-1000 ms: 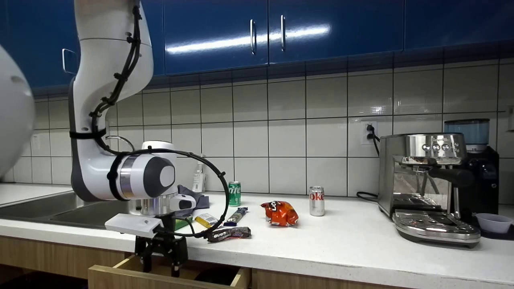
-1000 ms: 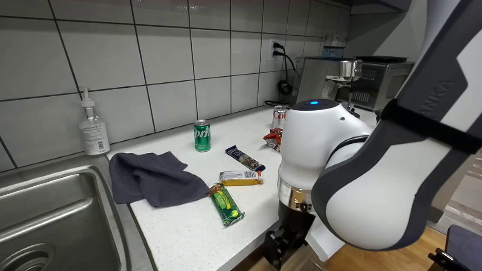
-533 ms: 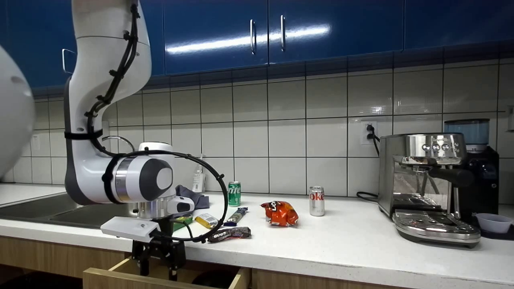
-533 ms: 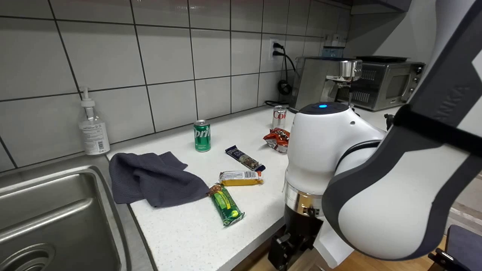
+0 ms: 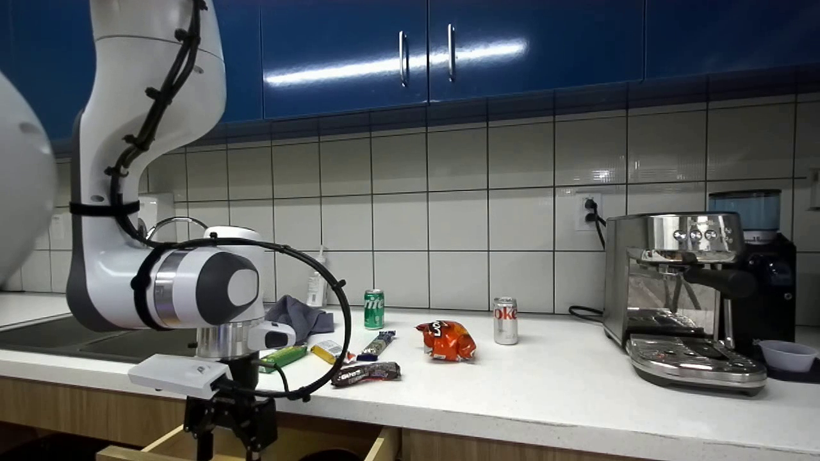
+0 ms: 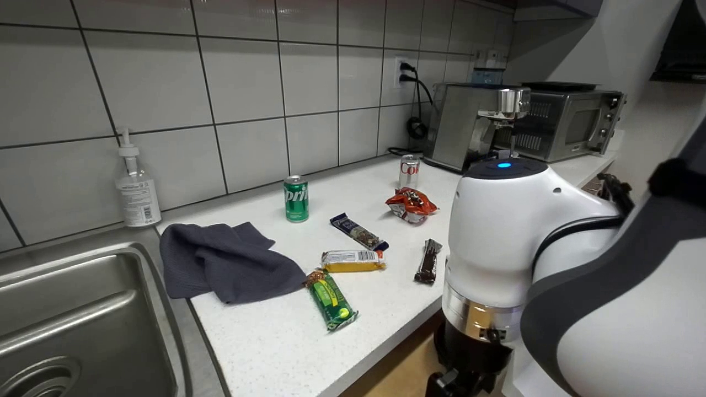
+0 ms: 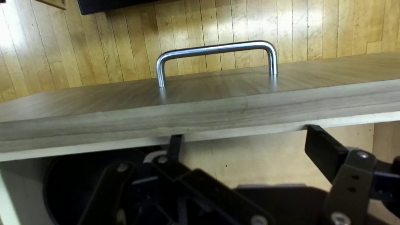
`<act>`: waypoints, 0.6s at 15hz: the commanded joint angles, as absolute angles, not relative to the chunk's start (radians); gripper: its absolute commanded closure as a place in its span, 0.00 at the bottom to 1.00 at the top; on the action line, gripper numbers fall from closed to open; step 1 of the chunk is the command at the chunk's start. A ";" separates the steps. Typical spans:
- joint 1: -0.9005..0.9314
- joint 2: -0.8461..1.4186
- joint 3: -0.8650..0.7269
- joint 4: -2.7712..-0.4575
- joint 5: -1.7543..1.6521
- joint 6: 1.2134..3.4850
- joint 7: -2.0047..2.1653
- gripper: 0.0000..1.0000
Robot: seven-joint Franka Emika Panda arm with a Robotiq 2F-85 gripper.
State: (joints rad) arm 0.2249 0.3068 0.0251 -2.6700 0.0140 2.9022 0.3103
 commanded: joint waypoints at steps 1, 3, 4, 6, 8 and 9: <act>0.227 0.202 0.047 -2.772 0.047 2.829 0.327 0.00; 0.225 0.182 0.057 -2.796 0.055 2.807 0.331 0.00; 0.221 0.172 0.063 -2.806 0.063 2.793 0.330 0.00; 0.216 0.157 0.071 -2.819 0.074 2.769 0.330 0.00; 0.216 0.180 0.073 -2.774 0.077 2.730 0.335 0.00; 0.213 0.170 0.078 -2.775 0.082 2.715 0.333 0.00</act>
State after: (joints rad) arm 0.2250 0.2162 0.0537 -2.7755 0.0577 2.7994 0.3113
